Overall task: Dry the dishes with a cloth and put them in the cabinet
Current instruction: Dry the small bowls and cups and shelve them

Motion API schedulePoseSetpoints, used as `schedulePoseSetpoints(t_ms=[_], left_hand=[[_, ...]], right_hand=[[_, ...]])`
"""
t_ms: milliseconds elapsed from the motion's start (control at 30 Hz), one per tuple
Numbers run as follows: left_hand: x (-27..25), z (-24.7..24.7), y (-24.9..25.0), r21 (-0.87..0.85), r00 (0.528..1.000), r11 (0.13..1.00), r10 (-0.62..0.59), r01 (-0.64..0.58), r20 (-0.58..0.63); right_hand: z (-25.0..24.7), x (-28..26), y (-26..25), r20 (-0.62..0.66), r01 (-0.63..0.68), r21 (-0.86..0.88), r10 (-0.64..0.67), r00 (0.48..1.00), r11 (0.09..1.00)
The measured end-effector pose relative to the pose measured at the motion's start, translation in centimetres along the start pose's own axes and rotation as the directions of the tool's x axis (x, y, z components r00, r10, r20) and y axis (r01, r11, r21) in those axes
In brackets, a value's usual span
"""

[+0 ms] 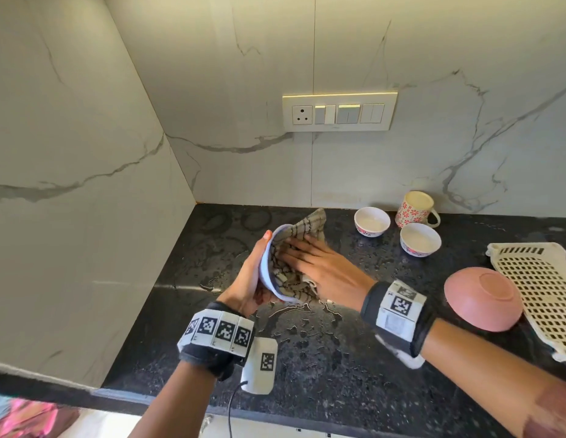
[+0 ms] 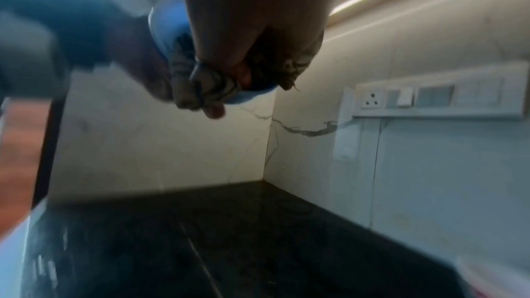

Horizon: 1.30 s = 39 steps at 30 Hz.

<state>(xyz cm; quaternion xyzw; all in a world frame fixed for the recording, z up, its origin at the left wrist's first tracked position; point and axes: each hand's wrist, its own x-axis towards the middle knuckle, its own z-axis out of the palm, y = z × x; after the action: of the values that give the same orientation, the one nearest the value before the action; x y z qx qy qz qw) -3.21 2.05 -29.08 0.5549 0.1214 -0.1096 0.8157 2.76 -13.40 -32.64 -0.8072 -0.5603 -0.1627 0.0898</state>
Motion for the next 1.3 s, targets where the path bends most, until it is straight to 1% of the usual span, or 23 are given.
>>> schedulePoseSetpoints(t_ms=[33,67,100,167,233,300,333,433,500,533,567,633,700,733,767,833,900,967,1033,1100,1167,1233,1300], left_hand=[[0.2,-0.1,-0.2,-0.017,0.999,0.999,0.032,-0.032,-0.005],[0.4,-0.3,-0.3,-0.042,0.999,0.998,0.038,-0.037,0.008],[0.5,-0.4,-0.4,-0.065,0.999,0.998,0.026,-0.024,0.026],[0.6,-0.8,-0.5,-0.088,0.999,0.996,0.0,0.003,0.033],[0.9,-1.4,-0.5,-0.078,1.0,0.997,-0.011,0.012,0.017],[1.1,-2.3,-0.6,-0.056,1.0,0.998,-0.015,0.015,-0.002],[1.2,-2.6,-0.8,-0.045,1.0,0.999,-0.023,0.023,-0.005],[1.6,-3.2,-1.6,0.022,0.997,0.998,-0.062,0.063,-0.046],[1.8,-3.6,-2.2,-0.022,0.991,0.996,-0.083,0.081,-0.107],[2.0,-3.9,-2.4,-0.073,0.986,0.995,-0.082,0.072,-0.147],[2.0,-4.1,-2.5,-0.127,0.981,0.99,-0.079,0.057,-0.179],[2.4,-4.4,-2.8,-0.263,0.978,0.965,-0.074,0.021,-0.193],[2.8,-4.5,-3.1,-0.374,0.97,0.927,-0.078,-0.013,-0.228],[3.0,-4.5,-3.2,-0.407,0.964,0.913,-0.078,-0.033,-0.253],[3.1,-4.2,-3.3,-0.416,0.962,0.908,-0.075,-0.042,-0.261],[3.2,-3.3,-3.4,-0.355,0.962,0.934,-0.063,-0.037,-0.265],[3.2,-2.3,-3.9,-0.288,0.959,0.957,-0.047,-0.037,-0.279],[2.9,-2.0,-4.1,-0.268,0.958,0.962,-0.032,-0.047,-0.283],[2.5,-2.2,-3.5,-0.205,0.966,0.978,-0.026,-0.028,-0.259],[2.0,-3.1,-2.6,0.019,0.961,0.997,0.073,-0.071,-0.266],[1.9,-4.1,-1.5,0.257,0.954,0.946,0.246,-0.198,-0.17],[2.0,-5.1,-0.4,0.345,0.961,0.908,0.271,-0.238,-0.052],[2.1,-6.3,0.5,0.4,0.961,0.885,0.276,-0.24,-0.033]], right_hand=[[0.3,0.2,-0.8,-0.034,-0.113,0.252,0.125,0.992,0.961],[0.1,0.6,-1.7,-0.001,-0.235,0.536,0.278,0.96,0.811],[-0.3,1.1,-2.5,0.081,-0.318,0.759,0.402,0.912,0.568],[-1.3,1.9,-3.7,0.232,-0.36,0.918,0.509,0.829,0.167],[-1.8,2.3,-3.4,0.292,-0.366,0.929,0.51,0.809,0.048],[-2.1,2.6,-2.3,0.34,-0.419,0.903,0.446,0.828,0.091],[-2.2,2.7,-1.6,0.352,-0.452,0.873,0.405,0.844,0.182],[-2.4,3.1,0.5,0.426,-0.462,0.623,0.222,0.877,0.631],[-2.6,3.2,1.8,0.451,-0.479,0.492,0.258,0.854,0.727],[-2.6,2.9,2.3,0.43,-0.547,0.514,0.354,0.831,0.661],[-2.6,2.6,2.7,0.383,-0.598,0.613,0.468,0.797,0.517],[-2.4,1.9,2.9,0.332,-0.57,0.802,0.66,0.674,0.179],[-1.6,1.1,2.3,0.393,-0.51,0.859,0.698,0.599,-0.046],[-1.4,1.0,1.5,0.418,-0.507,0.858,0.68,0.603,-0.078],[-1.3,0.9,0.4,0.411,-0.524,0.852,0.654,0.635,-0.026],[-0.2,1.1,-1.2,0.338,-0.538,0.826,0.613,0.714,0.17],[0.9,1.3,-1.9,0.254,-0.557,0.769,0.65,0.716,0.313],[0.8,1.4,-1.9,0.26,-0.604,0.729,0.686,0.679,0.321],[-0.1,1.5,-1.2,0.36,-0.657,0.684,0.636,0.682,0.317],[-1.9,1.7,0.0,0.467,-0.698,0.65,0.567,0.678,0.299],[-3.6,1.9,1.4,0.527,-0.7,0.654,0.49,0.694,0.288],[-4.5,2.0,2.8,0.527,-0.666,0.686,0.432,0.732,0.292],[-4.5,2.0,3.8,0.489,-0.657,0.705,0.488,0.724,0.267]])
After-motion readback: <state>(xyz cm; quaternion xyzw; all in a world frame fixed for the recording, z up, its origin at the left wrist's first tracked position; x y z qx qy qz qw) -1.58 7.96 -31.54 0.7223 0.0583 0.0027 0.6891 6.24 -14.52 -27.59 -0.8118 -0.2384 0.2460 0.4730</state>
